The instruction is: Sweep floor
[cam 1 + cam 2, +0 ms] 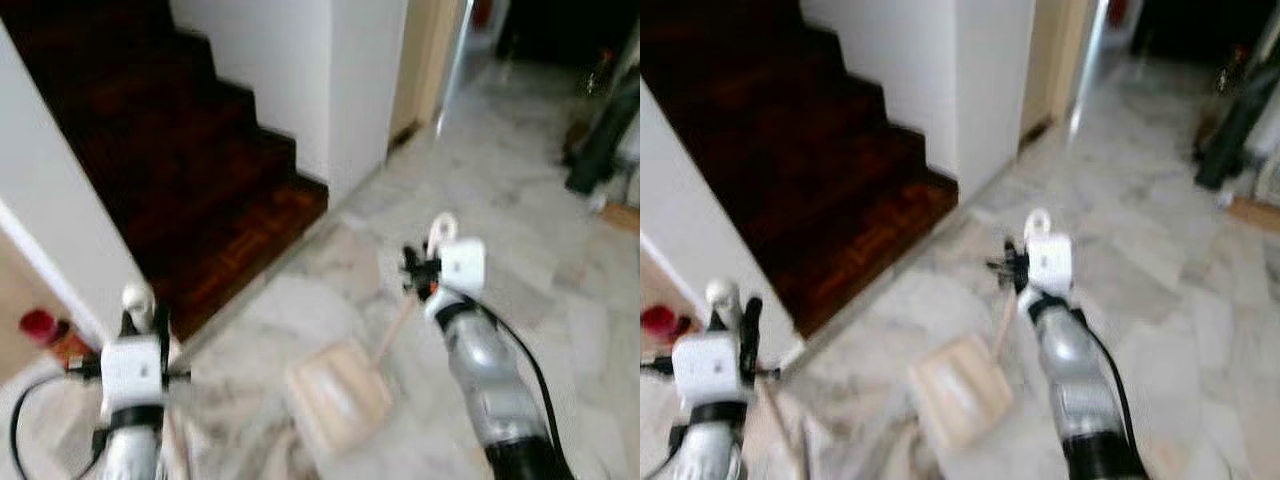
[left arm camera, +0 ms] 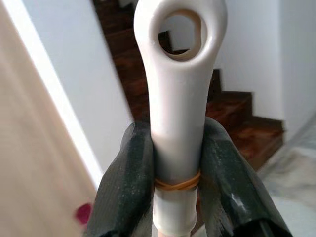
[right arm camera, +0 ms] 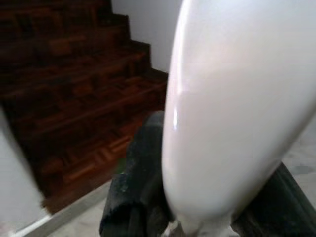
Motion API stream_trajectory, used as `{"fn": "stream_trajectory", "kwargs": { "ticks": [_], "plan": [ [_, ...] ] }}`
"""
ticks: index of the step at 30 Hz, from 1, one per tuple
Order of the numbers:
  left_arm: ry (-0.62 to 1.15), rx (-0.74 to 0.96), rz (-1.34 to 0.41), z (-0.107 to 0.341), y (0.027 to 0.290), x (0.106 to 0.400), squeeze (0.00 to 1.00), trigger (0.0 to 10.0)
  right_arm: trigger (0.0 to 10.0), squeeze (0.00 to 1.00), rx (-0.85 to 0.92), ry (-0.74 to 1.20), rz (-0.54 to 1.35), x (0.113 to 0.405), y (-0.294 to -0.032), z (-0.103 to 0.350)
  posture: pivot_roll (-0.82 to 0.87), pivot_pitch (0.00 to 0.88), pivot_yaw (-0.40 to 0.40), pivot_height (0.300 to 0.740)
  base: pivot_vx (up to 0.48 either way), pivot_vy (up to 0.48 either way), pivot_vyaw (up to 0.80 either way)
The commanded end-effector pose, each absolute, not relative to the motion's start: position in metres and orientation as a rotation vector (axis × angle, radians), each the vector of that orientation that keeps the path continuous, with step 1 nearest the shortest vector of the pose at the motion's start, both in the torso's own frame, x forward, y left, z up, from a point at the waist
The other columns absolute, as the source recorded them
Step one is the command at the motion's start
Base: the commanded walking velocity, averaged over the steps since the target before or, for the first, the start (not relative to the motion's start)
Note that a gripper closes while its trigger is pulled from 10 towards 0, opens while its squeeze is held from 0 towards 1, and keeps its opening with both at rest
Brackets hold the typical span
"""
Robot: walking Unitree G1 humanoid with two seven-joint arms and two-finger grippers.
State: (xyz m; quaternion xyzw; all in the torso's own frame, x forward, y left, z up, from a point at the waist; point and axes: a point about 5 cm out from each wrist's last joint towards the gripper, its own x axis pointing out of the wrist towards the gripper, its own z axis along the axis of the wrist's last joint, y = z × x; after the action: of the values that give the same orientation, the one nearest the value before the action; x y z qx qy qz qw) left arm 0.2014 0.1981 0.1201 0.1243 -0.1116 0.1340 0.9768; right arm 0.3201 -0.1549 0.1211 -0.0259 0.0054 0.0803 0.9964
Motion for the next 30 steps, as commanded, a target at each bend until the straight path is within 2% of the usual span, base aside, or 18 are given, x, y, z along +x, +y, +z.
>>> {"fn": "stream_trajectory", "kwargs": {
  "ticks": [1, 19, 22, 27, 30],
  "plan": [
    [-0.27, 0.273, 0.274, 0.13, 0.199, 0.201, 0.0, 10.0, 10.0, 0.0, -0.06, -0.063, 0.158, 0.323, -0.156, 0.139, -0.26, 0.0, 0.046, 0.74, 0.0, 0.0, 0.8],
    [-0.27, 0.273, 0.274, 0.13, 0.199, 0.201, 0.0, 10.0, 10.0, 0.0, -0.06, -0.063, 0.158, 0.323, -0.156, 0.139, -0.26, 0.0, 0.046, 0.74, 0.0, 0.0, 0.8],
    [-0.246, 0.251, 0.275, 0.131, 0.191, 0.2, 0.0, 10.0, 10.0, 0.0, 0.209, 0.187, 0.037, 0.325, -0.167, 0.121, -0.24, 0.0, 0.044, 0.74, 0.0, 0.0, 0.8],
    [-0.246, 0.25, 0.276, 0.131, 0.191, 0.2, 0.0, 10.0, 10.0, 0.0, 0.216, 0.239, 0.029, 0.325, -0.166, 0.116, -0.24, 0.0, 0.043, 0.74, 0.0, 0.0, 0.75],
    [-0.248, 0.248, 0.275, 0.131, 0.191, 0.2, 0.0, 10.0, 10.0, 0.0, 0.223, 0.256, 0.025, 0.326, -0.167, 0.114, -0.24, 0.0, 0.043, 0.74, 0.0, 0.0, 0.0]
  ]
}}
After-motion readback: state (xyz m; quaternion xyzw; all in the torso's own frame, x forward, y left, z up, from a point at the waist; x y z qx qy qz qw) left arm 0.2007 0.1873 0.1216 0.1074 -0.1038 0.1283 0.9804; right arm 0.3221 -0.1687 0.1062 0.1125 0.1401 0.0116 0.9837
